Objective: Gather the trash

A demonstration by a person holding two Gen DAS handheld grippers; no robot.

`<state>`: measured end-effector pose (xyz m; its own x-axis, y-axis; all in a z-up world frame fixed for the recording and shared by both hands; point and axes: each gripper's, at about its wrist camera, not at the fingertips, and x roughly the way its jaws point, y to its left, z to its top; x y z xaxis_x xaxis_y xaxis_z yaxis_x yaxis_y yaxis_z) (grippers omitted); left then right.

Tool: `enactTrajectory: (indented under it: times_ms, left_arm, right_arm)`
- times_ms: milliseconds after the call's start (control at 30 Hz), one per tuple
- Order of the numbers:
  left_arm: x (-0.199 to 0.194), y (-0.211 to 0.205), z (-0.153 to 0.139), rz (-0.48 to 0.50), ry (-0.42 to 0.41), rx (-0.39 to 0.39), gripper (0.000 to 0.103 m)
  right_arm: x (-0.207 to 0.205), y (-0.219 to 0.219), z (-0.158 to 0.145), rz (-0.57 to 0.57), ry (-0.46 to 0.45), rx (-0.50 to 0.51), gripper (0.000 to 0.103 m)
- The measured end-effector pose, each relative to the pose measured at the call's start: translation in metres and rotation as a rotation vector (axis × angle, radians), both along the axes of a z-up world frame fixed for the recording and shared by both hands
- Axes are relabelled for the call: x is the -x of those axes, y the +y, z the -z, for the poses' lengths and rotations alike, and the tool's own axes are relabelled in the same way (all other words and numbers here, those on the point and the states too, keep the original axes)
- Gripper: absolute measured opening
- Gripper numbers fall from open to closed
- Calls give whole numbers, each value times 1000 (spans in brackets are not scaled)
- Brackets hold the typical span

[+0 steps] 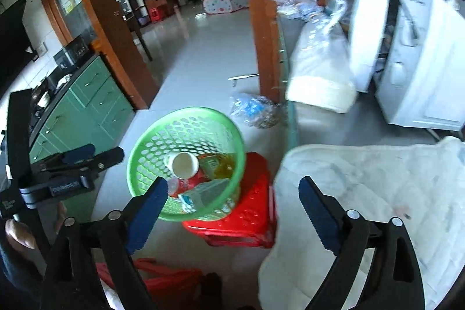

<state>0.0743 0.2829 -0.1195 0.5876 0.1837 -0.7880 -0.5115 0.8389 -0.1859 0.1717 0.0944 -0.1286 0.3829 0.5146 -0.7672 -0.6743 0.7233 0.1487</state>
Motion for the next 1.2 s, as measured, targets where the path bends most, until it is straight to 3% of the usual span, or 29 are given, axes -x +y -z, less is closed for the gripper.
enactTrajectory:
  times_ms: [667,1200]
  left_arm:
    - [18,-103,-70,174,-118,-169,98]
    - [34,-156,-95,261,-183,-201,98]
  right_arm:
    - [35,-124,-37,238,-110,-27,92]
    - [64,-199,-59,383,-144,-98,92]
